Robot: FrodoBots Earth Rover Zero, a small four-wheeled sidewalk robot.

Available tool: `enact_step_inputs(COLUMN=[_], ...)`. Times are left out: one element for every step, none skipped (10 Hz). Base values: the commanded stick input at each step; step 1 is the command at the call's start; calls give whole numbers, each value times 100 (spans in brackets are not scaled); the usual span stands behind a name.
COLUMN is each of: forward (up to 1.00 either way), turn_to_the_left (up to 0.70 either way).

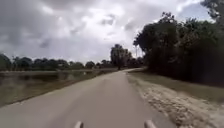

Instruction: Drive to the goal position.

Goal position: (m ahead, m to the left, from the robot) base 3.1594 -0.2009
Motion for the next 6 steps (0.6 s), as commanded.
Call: enact_step_inputs(forward=[85,85,85,85,85,85], turn_to_the_left=[0,0,0,0,0,0])
